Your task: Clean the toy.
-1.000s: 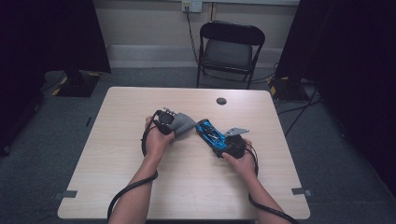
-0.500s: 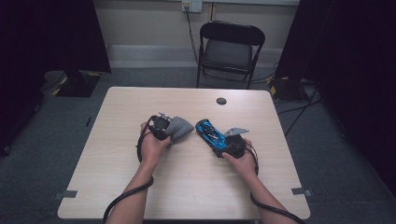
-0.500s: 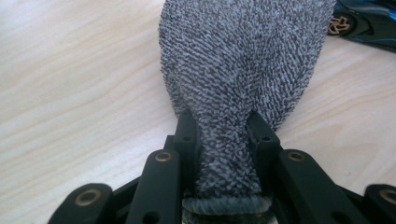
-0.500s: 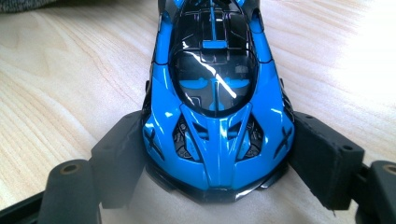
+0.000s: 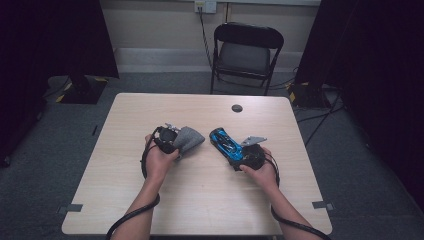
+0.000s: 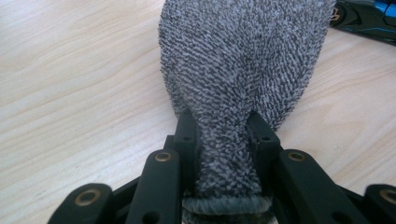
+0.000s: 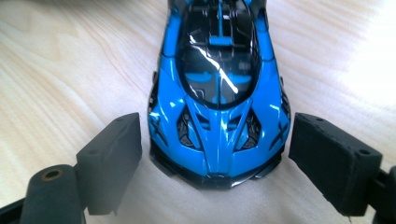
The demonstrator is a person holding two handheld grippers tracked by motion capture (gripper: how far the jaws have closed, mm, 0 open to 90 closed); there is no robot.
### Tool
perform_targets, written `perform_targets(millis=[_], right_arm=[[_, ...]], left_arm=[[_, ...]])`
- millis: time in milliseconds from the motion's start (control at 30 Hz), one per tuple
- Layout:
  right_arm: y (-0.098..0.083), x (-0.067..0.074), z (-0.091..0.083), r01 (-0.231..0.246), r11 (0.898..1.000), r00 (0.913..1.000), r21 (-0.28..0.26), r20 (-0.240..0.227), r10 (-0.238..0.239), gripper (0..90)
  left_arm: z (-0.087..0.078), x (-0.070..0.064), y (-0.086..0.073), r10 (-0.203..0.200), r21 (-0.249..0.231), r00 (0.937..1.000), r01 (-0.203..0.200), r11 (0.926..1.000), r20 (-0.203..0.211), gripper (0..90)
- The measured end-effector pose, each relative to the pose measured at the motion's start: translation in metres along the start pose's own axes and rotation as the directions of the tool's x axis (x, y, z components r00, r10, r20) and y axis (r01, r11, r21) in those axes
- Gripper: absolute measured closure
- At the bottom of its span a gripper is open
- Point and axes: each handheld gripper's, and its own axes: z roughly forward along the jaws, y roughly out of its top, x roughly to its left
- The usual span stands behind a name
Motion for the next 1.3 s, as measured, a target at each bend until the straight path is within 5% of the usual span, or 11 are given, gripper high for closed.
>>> perform_targets(millis=[333,767,933,1100,1300], right_arm=[[0.026,0.0,-0.023,0.009,0.997,0.9997,-0.083,-0.02,-0.01,21.4],[0.053,-0.012,0.016,-0.035,0.998,0.999,-0.048,-0.029,0.034,31.2],[0.052,-0.007,0.026,0.006,1.0,1.0,-0.025,0.003,-0.005,36.4],[0.05,-0.009,0.03,-0.01,1.0,0.9991,-0.023,-0.042,0.009,40.2],[0.052,-0.004,0.031,-0.012,1.0,0.9999,-0.013,-0.009,0.012,40.6]], left_arm=[[0.001,-0.002,-0.005,-0.005,0.007,1.0,0.005,1.0,-0.002,70.5],[0.012,-0.004,0.0,0.003,0.008,0.9999,-0.003,1.0,0.013,70.4],[0.012,-0.004,-0.001,0.012,0.008,0.9999,-0.012,0.9999,0.006,70.5],[0.015,-0.006,0.0,-0.008,-0.003,1.0,0.008,1.0,0.002,70.4],[0.022,-0.012,0.006,-0.047,0.003,0.9988,0.047,0.9989,-0.01,70.4]])
